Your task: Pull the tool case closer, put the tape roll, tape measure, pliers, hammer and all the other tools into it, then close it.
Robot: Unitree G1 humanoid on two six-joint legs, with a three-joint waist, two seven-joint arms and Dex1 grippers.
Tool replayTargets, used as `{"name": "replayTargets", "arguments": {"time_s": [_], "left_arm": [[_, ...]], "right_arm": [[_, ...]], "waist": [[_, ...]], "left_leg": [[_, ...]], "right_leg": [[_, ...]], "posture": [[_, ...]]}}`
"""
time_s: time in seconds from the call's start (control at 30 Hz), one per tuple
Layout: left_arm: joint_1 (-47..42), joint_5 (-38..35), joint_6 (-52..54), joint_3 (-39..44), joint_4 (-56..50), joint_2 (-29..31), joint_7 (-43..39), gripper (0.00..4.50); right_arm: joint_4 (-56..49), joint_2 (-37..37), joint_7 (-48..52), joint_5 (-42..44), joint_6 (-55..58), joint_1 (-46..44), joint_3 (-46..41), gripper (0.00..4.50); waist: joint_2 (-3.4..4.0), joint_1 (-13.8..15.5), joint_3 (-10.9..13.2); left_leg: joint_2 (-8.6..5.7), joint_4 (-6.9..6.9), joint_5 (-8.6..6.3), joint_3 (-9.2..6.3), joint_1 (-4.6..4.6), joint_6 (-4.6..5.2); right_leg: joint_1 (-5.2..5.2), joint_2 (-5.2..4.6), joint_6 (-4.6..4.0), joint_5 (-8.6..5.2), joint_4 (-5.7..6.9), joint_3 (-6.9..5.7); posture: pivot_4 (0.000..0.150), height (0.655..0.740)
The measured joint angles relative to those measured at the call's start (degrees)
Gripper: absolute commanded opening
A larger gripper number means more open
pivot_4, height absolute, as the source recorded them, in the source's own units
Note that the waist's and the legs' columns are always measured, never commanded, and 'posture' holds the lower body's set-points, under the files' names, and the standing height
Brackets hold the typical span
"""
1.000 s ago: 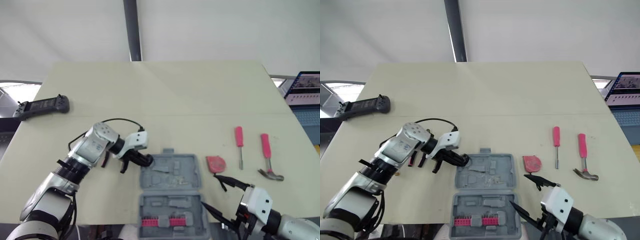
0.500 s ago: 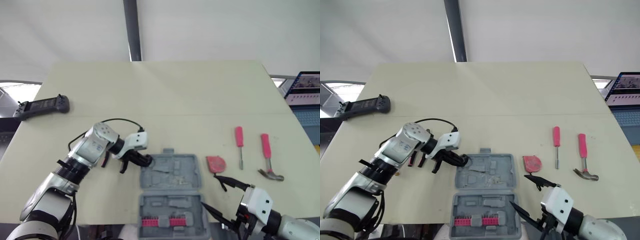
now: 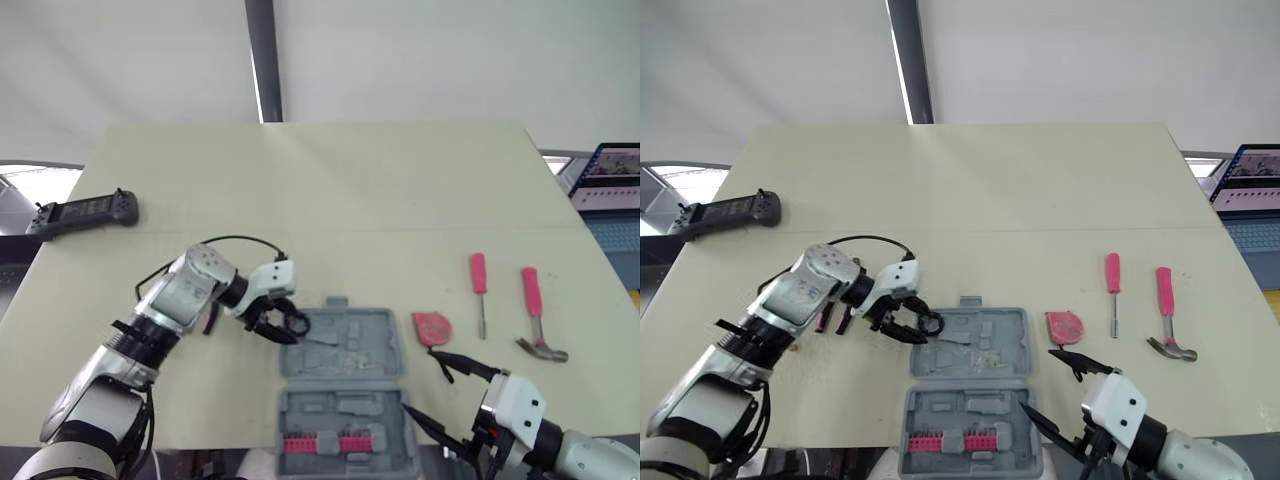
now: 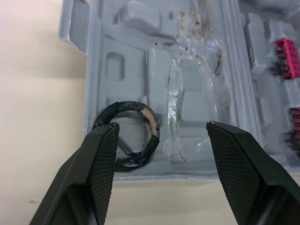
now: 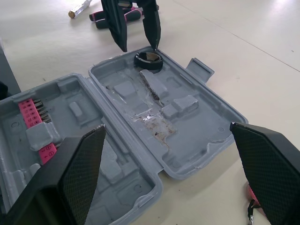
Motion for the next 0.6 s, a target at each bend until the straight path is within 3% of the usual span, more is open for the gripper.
{"name": "replayTargets", "arguments": {"time_s": [0.2,0.4,0.53,0.6], "left_arm": [[2.42,-3.98,2.52,5.57,-4.11,-0.38,3.16,3.29],[9.55,-4.4,-3.32,7.37,-5.41,-1.22,7.76,3.29],[11.1,-4.38,-7.01,9.31,-5.44,-2.31,11.33,2.08],[11.16,-4.15,-8.51,9.6,-5.44,-2.37,12.58,2.08]], "right_arm": [[0.0,-0.02,0.0,-0.02,0.0,-0.89,0.0,4.5],[0.01,-0.07,0.0,-0.01,0.02,-1.21,-0.05,4.5],[0.01,-0.12,0.0,-0.01,0.02,-1.36,-0.15,4.5],[0.01,-0.16,0.01,0.0,0.02,-1.36,-0.19,4.5]], "waist": [[0.02,-0.02,-0.01],[0.02,0.07,-0.01],[0.02,0.34,-0.01],[0.02,0.21,-0.01]], "left_leg": [[0.01,0.0,0.0,-0.01,0.02,0.0],[0.01,0.0,0.0,-0.02,0.0,0.0],[0.0,0.02,0.0,-0.04,-0.02,-0.01],[-0.01,0.02,0.0,-0.03,-0.01,0.0]], "right_leg": [[0.0,0.0,0.0,0.0,0.02,0.0],[-0.01,-0.01,0.0,0.0,0.0,0.0],[0.01,-0.03,0.0,0.0,-0.02,0.0],[0.01,-0.02,0.0,0.0,-0.02,0.0]], "posture": [[0.15,0.74],[0.15,0.74],[0.15,0.74],[0.15,0.74]]}}
